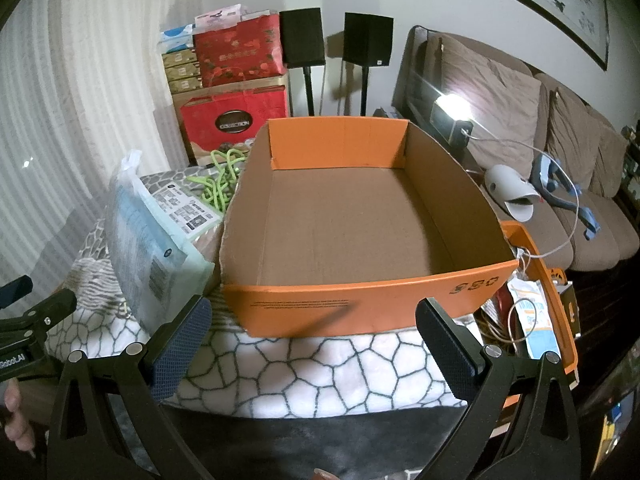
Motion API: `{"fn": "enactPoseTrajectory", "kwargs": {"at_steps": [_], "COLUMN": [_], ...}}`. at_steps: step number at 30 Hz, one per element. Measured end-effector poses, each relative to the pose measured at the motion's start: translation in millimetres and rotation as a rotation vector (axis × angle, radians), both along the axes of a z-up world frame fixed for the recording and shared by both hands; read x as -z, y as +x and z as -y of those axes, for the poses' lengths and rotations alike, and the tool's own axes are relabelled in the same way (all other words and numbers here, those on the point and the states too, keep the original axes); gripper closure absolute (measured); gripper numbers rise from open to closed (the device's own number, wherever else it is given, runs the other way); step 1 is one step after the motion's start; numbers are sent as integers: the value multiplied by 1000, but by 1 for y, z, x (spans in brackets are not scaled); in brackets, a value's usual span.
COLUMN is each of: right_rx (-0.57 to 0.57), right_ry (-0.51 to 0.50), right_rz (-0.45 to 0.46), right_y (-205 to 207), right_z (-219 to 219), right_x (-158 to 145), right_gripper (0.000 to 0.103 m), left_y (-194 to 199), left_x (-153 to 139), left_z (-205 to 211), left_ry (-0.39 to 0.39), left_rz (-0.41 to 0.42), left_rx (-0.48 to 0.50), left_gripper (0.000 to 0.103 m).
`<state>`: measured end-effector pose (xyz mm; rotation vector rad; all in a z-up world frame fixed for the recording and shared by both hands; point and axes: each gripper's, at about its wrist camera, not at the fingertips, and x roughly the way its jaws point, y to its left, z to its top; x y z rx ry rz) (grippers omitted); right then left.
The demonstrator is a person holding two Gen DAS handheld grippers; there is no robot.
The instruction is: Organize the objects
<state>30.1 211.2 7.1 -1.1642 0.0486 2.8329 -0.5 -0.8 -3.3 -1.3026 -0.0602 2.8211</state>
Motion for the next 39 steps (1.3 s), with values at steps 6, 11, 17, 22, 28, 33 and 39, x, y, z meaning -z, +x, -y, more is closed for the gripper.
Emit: {"fn": "enactPoseTrajectory", "kwargs": {"at_steps": [6,11,17,22,28,33,39], "right_rx": [8,13,37,91,146,171,174], "right_ry": [-5,-8,5,7,-10,-29,-34], "right_rz": [2,-3,-15,-11,6,35,97], "right_y": [-3,-5,-14,-23,-36,-52,-77], "right_z": [-9,-15,-40,-73,-116,-150,-181], "right_x": [-3,-8,-16,-20,-25,-27,-18], "right_gripper": [0,0,0,0,0,1,8], "left_y": [-4,-16,-39,-63,-96,-116,-135], "left_x": [1,-1,-7,-11,-13,-15,-9], "left_z": [-1,3,11,15,16,9,-7], "left_ry": [-8,22,76,151,217,242,258], "left_rz": [2,1,-5,32,88,126,206], "left_rx": [0,28,65,76,78,77,85], "left_gripper": [0,0,0,0,2,5,7]}}
